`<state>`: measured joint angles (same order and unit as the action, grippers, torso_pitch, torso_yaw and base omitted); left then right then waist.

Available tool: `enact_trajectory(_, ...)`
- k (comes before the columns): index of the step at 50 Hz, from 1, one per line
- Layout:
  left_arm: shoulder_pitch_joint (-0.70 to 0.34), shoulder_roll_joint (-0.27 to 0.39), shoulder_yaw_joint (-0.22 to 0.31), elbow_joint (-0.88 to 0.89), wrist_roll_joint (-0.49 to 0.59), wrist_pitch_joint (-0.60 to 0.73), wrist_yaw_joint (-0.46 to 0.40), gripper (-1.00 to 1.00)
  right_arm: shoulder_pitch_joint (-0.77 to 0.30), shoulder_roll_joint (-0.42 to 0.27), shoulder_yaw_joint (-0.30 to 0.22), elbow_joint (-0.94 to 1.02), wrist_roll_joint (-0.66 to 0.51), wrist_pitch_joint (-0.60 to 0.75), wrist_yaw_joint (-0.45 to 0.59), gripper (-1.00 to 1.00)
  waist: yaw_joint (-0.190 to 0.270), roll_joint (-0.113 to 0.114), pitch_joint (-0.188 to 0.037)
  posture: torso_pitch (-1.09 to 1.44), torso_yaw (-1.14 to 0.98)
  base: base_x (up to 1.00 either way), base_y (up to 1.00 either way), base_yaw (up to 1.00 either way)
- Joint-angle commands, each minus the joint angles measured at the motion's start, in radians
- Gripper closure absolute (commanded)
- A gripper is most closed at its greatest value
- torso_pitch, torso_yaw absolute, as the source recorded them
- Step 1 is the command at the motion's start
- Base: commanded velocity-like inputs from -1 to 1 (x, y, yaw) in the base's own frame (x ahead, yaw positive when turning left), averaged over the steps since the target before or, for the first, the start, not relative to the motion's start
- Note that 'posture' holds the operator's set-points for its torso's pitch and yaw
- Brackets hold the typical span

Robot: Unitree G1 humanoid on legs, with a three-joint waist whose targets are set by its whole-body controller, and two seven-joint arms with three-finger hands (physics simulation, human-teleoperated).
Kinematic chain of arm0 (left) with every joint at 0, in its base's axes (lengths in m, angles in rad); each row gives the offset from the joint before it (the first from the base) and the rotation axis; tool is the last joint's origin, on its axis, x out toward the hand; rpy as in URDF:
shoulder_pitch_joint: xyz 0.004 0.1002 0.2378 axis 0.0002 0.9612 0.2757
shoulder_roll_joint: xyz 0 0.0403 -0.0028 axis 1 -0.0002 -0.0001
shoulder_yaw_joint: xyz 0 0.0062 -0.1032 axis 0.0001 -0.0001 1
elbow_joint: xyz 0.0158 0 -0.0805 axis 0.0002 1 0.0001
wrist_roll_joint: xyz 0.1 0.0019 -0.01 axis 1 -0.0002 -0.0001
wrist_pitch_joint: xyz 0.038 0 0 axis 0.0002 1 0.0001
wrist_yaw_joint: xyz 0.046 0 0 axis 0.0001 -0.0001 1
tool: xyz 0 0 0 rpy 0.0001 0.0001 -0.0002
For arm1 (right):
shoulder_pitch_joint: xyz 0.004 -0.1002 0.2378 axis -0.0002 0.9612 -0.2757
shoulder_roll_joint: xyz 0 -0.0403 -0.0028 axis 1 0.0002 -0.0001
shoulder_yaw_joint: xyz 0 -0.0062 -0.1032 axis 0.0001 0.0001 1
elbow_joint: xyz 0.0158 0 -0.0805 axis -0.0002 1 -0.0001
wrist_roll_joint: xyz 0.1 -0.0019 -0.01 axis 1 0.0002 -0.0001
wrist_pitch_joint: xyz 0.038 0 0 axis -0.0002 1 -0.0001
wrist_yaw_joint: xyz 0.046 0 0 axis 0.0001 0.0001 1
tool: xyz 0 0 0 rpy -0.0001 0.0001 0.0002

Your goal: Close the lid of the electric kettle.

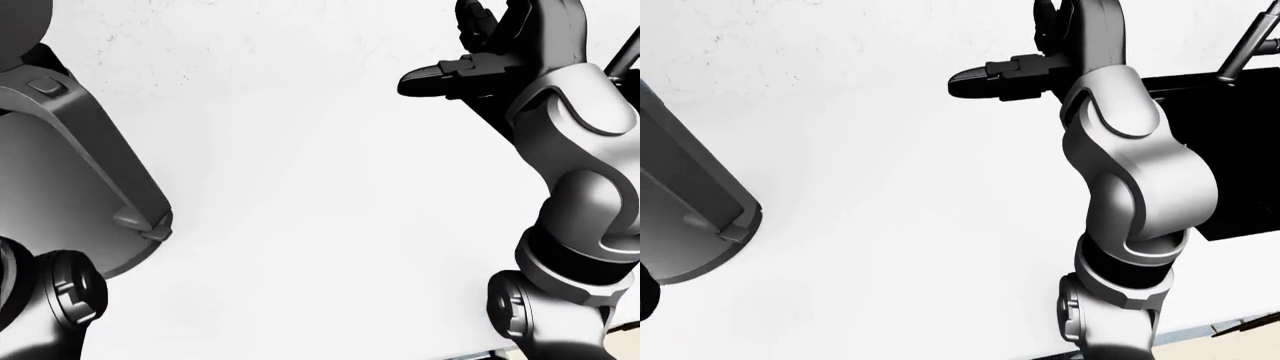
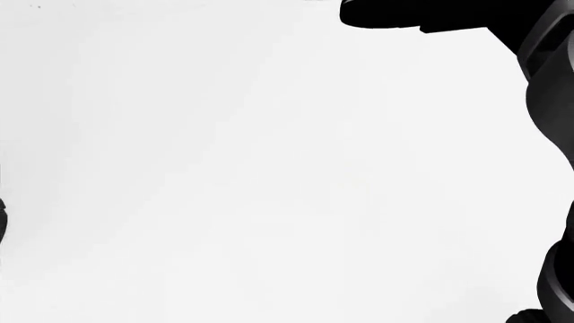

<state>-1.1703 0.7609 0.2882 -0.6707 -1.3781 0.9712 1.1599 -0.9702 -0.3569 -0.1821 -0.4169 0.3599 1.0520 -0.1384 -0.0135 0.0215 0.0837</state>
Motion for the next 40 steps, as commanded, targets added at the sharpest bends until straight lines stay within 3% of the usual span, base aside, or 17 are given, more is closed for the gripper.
enact_trajectory(1, 0.003, 0.035, 0.044, 0.018, -0.007, -0.101, 0.053, -1.0, -0.031, -0.012, -0.017, -0.019, -0.006, -0.03, -0.003, -1.0, 0.0, 0.002, -0.023, 0.0, 0.0, 0.0, 0.0, 0.0)
enact_trajectory(7, 0.089, 0.112, 0.063, 0.043, -0.05, -0.271, 0.071, -1.0, -0.033, -0.011, -0.016, -0.018, -0.004, -0.026, -0.005, -1.0, -0.001, 0.009, -0.022, 0.0, 0.0, 0.0, 0.0, 0.0)
enact_trajectory(10, 0.154, 0.13, 0.105, 0.063, -0.078, -0.369, 0.092, -1.0, -0.031, -0.013, -0.015, -0.014, -0.005, -0.033, -0.002, -1.0, -0.003, 0.013, -0.021, 0.0, 0.0, 0.0, 0.0, 0.0)
enact_trajectory(18, 0.314, 0.291, 0.217, 0.054, -0.155, -0.638, 0.156, -1.0, -0.028, -0.01, -0.012, -0.013, -0.01, -0.036, -0.001, -1.0, -0.013, 0.031, -0.015, 0.0, 0.0, 0.0, 0.0, 0.0)
enact_trajectory(22, 0.458, 0.284, 0.316, 0.05, -0.183, -0.828, 0.185, -1.0, -0.027, -0.007, -0.01, -0.014, -0.014, -0.037, 0.002, -1.0, -0.012, 0.036, -0.012, 0.0, 0.0, 0.0, 0.0, 0.0)
enact_trajectory(24, 0.515, 0.295, 0.334, 0.057, -0.203, -0.891, 0.18, -1.0, -0.029, -0.006, -0.01, -0.016, -0.015, -0.033, 0.001, -1.0, -0.011, 0.04, -0.013, 0.0, 0.0, 0.0, 0.0, 0.0)
enact_trajectory(26, 0.562, 0.276, 0.335, 0.067, -0.207, -0.936, 0.18, -1.0, -0.031, -0.006, -0.01, -0.019, -0.015, -0.03, 0.001, -1.0, -0.009, 0.043, -0.013, 0.0, 0.0, 0.0, 0.0, 0.0)
enact_trajectory(29, 0.602, 0.165, 0.307, 0.097, -0.223, -1.005, 0.152, -1.0, -0.032, -0.006, -0.011, -0.02, -0.015, -0.029, 0.002, -1.0, -0.003, 0.044, -0.015, 0.0, 0.0, 0.0, 0.0, 0.0)
enact_trajectory(31, 0.61, 0.15, 0.307, 0.099, -0.222, -1.014, 0.151, -1.0, -0.032, -0.006, -0.011, -0.02, -0.015, -0.029, 0.002, -1.0, 0.002, 0.046, -0.02, 0.0, 0.0, 0.0, 0.0, 0.0)
enact_trajectory(32, 0.637, 0.058, 0.305, 0.129, -0.243, -1.059, 0.116, -1.0, -0.032, -0.006, -0.012, -0.02, -0.015, -0.028, 0.002, -1.0, 0.002, 0.047, -0.023, 0.0, 0.0, 0.0, 0.0, 0.0)
enact_trajectory(34, 0.667, -0.001, 0.309, 0.158, -0.26, -1.093, 0.073, -1.0, -0.034, -0.005, -0.012, -0.023, -0.013, -0.024, 0.0, -1.0, 0.005, 0.043, -0.023, 0.0, 0.0, 0.0, 0.0, 0.0)
enact_trajectory(40, 0.705, -0.047, 0.322, 0.194, -0.314, -1.131, 0.029, -1.0, -0.038, -0.006, -0.013, -0.032, -0.01, -0.014, -0.005, -1.0, 0.009, 0.058, -0.032, 0.0, 0.0, 0.0, 0.0, 0.0)
